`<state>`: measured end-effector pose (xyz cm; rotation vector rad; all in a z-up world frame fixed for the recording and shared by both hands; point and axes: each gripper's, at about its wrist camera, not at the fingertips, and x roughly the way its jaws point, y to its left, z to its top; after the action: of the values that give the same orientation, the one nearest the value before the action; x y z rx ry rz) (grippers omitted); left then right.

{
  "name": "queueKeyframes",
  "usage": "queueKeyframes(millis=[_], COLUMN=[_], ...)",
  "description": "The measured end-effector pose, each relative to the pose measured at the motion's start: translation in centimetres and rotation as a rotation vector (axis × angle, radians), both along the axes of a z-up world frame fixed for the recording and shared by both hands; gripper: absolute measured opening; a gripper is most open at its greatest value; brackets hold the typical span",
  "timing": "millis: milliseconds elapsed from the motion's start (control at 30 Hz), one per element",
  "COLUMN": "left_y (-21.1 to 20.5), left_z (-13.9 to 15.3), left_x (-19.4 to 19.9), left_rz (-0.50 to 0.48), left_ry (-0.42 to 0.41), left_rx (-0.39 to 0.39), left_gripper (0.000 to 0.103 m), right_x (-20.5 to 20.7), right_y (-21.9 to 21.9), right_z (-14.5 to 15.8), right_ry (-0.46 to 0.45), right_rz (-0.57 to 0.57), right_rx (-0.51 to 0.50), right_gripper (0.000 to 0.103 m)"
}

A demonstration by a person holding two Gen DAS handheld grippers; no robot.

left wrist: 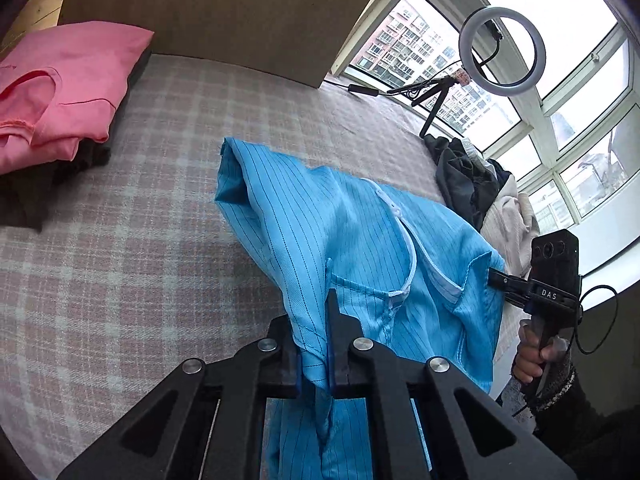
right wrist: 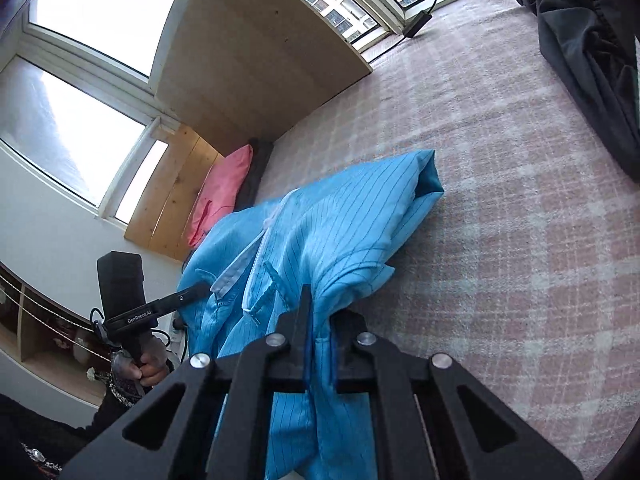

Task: Fold clothes
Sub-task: 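Lift the folded blue coat with both tools and carry it onto the black box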

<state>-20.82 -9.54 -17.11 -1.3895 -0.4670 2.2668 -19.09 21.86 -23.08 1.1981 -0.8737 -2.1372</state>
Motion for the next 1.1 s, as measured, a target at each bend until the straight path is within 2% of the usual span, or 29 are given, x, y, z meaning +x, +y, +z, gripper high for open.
queueKeyframes(millis=[67,200,267,333,367,400,433,467,500,567,600,667,700,733,767,800,833,867,967,1033,1100], left_y=[0.2,0.7,1.1,1.2,1.2,1.2,1.2,1.0,1.0,2.0,2.5,3.4,3.8,4.3,4.7,4.8,4.6,4.3,3.5,3.1,2.8], left_z=[-0.2,0.0,-0.4,-2.2,-3.2,-4.2,-5.2,-5.6,-5.6,-5.9,-6.1,-6.1,-6.2,-6.2,-6.3,-6.4,-6.5,-6.6,-5.5,-3.4,-0.6], left_x=[-0.3,-0.5,-0.8,-1.0,-1.0,-1.1,-1.2,-1.0,-0.7,-0.4,-0.3,-0.1,0.0,0.1,0.2,0.1,-0.1,-0.3,-0.7,-0.7,-0.5], left_rz=[0.024,0.033,0.017,0.032,0.041,0.050,0.059,0.070,0.067,0.033,0.015,-0.003,-0.009,-0.014,-0.020,-0.023,-0.014,0.001,0.049,0.051,0.033], left_ry=[-0.019,-0.018,-0.019,-0.061,-0.084,-0.106,-0.129,-0.128,-0.106,-0.074,-0.059,-0.024,-0.009,0.006,0.021,0.010,-0.006,-0.025,-0.048,-0.019,0.039], left_rx=[0.006,0.036,0.031,-0.040,-0.079,-0.117,-0.156,-0.154,-0.161,-0.214,-0.242,-0.230,-0.234,-0.240,-0.246,-0.222,-0.181,-0.133,-0.072,-0.028,-0.034], left_gripper=[0.006,0.006,0.007,0.014,0.018,0.026,0.031,0.032,0.033,0.042,0.042,0.044,0.040,0.036,0.035,0.027,0.016,0.012,0.008,0.008,0.008], right_x=[0.2,-0.2,-0.5,-0.6,-0.7,-0.9,-0.9,-0.9,-0.8,-0.7,-0.7,-0.8,-0.9,-0.9,-1.0,-1.2,-1.3,-1.3,-1.6,-1.6,-1.4], right_y=[0.2,-0.1,-0.2,-0.5,-1.0,-1.5,-2.1,-2.3,-2.4,-2.7,-2.9,-3.3,-3.6,-3.9,-4.3,-4.5,-4.8,-4.9,-4.3,-3.6,-3.2], right_z=[0.5,1.3,1.3,0.4,-0.3,-1.0,-1.7,-2.4,-2.6,-3.0,-3.2,-3.4,-3.5,-3.6,-3.6,-3.8,-4.2,-4.3,-4.0,-2.6,-0.4], right_ry=[0.006,0.018,0.018,0.004,-0.004,-0.017,-0.032,-0.043,-0.024,0.019,0.045,0.092,0.102,0.107,0.111,0.094,0.074,0.071,0.034,0.042,0.077], right_rz=[-0.006,-0.003,0.019,0.068,0.081,0.087,0.104,0.120,0.127,0.140,0.149,0.162,0.165,0.176,0.205,0.224,0.241,0.245,0.200,0.161,0.139], right_rx=[0.040,0.031,0.088,0.183,0.272,0.387,0.473,0.530,0.554,0.597,0.600,0.598,0.599,0.589,0.556,0.506,0.455,0.428,0.300,0.209,0.150], right_gripper=[0.006,0.006,0.006,0.007,0.012,0.015,0.022,0.032,0.036,0.053,0.056,0.061,0.061,0.059,0.036,0.021,0.014,0.012,0.008,0.007,0.007])
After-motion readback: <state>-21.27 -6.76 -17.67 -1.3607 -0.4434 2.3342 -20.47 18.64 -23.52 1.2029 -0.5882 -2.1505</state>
